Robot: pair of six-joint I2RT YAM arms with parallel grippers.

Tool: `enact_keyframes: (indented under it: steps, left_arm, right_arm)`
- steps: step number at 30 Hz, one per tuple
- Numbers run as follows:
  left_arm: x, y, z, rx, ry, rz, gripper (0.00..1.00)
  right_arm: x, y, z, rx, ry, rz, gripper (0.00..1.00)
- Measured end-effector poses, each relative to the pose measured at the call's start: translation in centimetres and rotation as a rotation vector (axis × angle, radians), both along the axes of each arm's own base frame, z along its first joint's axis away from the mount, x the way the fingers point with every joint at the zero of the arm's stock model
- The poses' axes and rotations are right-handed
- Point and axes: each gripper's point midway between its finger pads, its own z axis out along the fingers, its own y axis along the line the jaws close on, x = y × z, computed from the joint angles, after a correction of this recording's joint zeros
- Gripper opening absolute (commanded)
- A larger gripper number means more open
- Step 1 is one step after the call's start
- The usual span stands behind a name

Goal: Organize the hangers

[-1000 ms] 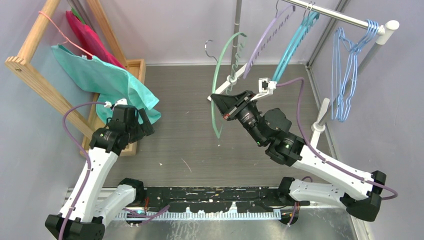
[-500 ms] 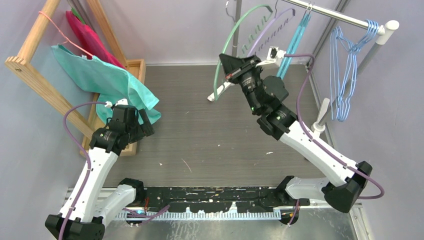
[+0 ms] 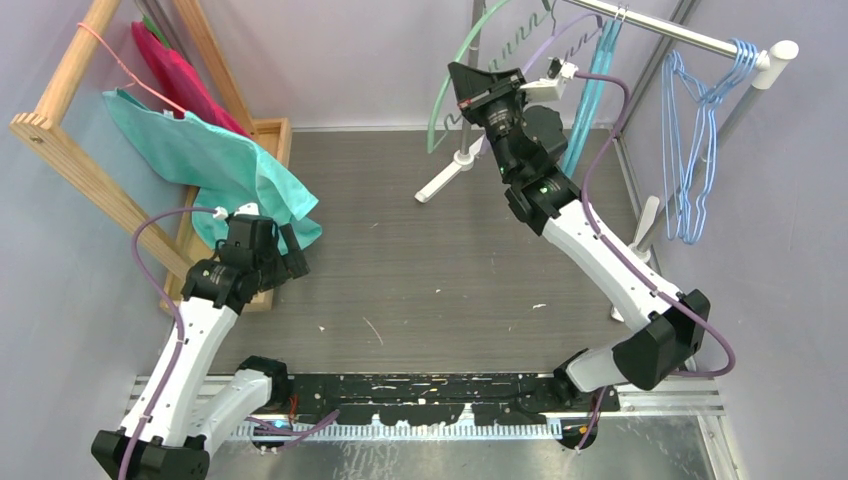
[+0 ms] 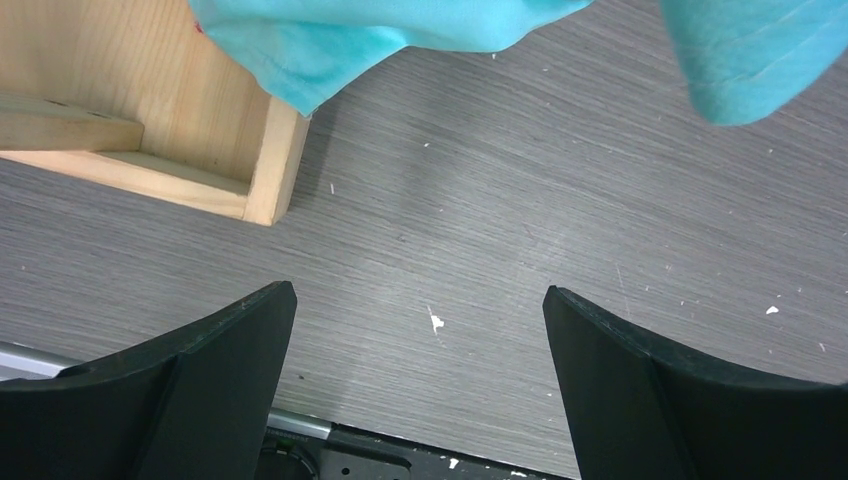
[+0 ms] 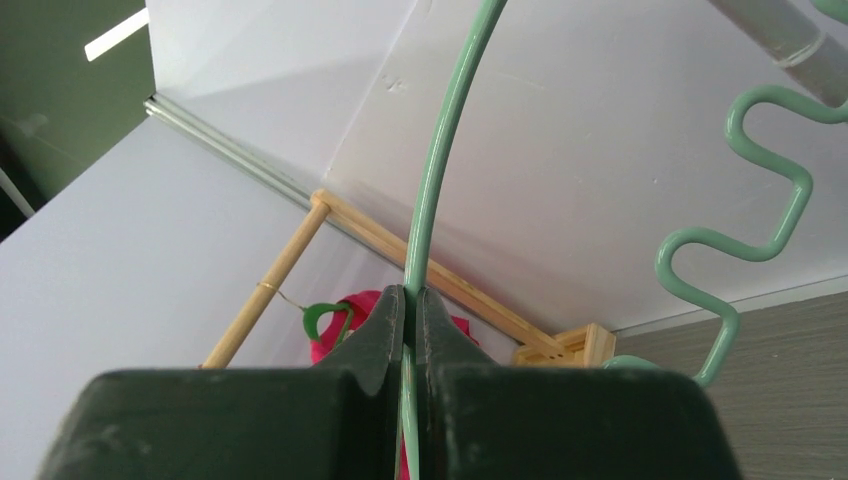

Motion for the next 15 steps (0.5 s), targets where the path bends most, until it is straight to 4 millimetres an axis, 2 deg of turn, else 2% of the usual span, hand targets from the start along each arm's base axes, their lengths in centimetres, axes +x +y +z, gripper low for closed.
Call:
enact_keyframes:
  steps: [8, 15]
  left_arm:
    - [-0.4, 0.1, -1.1, 0.007, 0.029, -0.002, 0.98]
    - [-0.4, 0.1, -1.2, 0.008, 0.033, -0.003, 0.98]
  right_arm:
    - [4.2, -2.7, -0.6, 0.056, 0.029, -0.071, 0.01]
    - [6.6, -4.8, -2.1, 0.106, 0.072, -0.112, 0.01]
